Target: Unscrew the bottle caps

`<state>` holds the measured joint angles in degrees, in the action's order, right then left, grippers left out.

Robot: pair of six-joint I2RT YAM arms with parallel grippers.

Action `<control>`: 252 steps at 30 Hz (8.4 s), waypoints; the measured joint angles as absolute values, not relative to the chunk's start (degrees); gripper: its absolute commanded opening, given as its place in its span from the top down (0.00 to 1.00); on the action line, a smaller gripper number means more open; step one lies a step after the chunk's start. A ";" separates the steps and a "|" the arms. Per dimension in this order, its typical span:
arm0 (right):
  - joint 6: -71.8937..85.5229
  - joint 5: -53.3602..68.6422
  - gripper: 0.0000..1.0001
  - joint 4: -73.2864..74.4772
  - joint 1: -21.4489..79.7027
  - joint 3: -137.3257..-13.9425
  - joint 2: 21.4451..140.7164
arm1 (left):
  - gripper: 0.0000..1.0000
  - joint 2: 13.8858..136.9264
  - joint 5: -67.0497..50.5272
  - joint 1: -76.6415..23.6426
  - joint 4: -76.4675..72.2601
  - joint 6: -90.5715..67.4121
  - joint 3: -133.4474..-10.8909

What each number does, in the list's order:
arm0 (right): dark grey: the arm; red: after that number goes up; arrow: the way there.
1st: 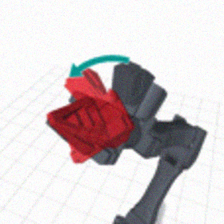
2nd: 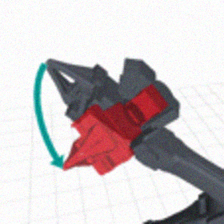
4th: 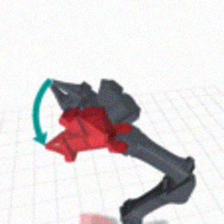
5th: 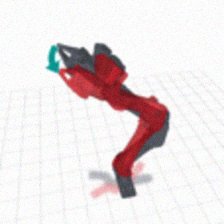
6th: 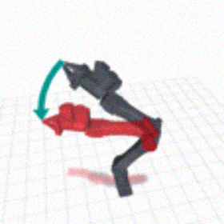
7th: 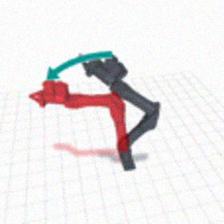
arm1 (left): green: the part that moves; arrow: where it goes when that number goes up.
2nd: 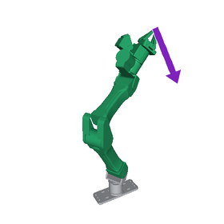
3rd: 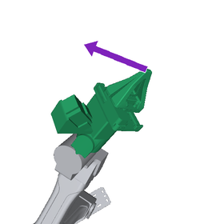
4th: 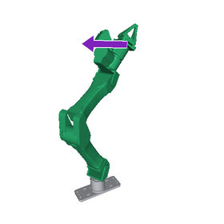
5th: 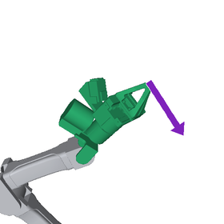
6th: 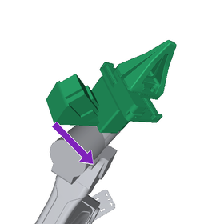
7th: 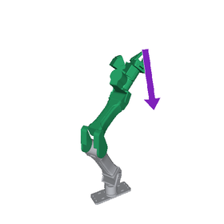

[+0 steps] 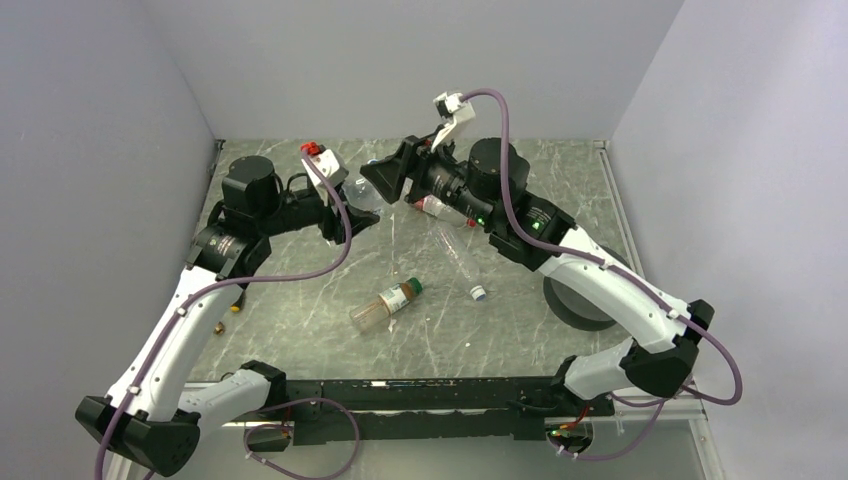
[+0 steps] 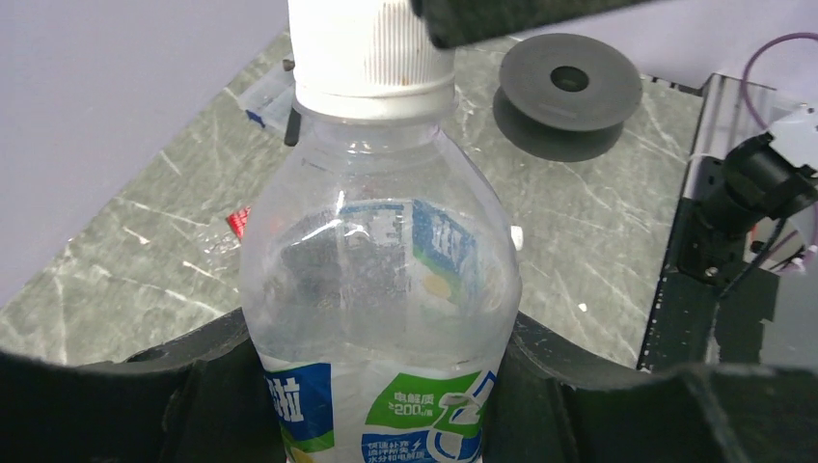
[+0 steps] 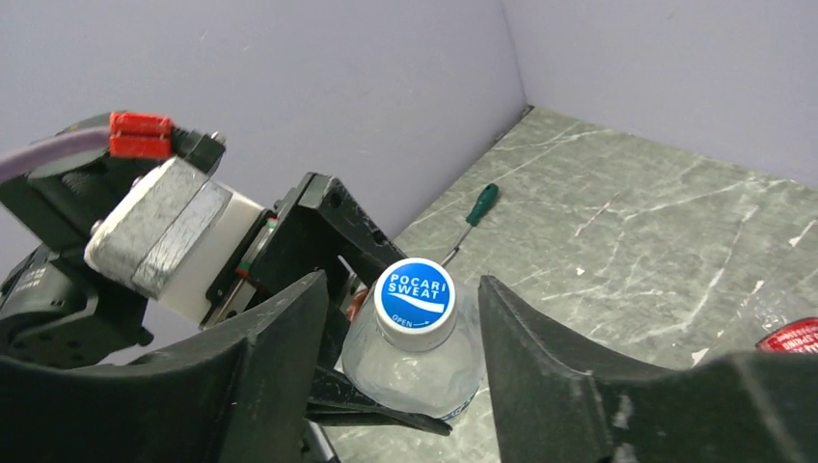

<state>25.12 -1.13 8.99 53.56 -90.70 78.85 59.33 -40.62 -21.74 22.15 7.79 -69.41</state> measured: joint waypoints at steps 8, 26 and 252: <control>26.26 -4.69 0.50 12.10 53.67 -95.26 83.09 | 0.91 59.46 -36.86 -21.74 22.15 10.02 -69.32; 26.61 -3.57 1.00 13.91 53.65 -96.49 84.44 | 0.90 59.88 -36.69 -21.67 22.11 9.74 -69.45; 24.21 7.11 1.00 4.60 50.70 -94.54 82.08 | 0.86 63.96 -50.17 -20.58 24.75 4.60 -77.95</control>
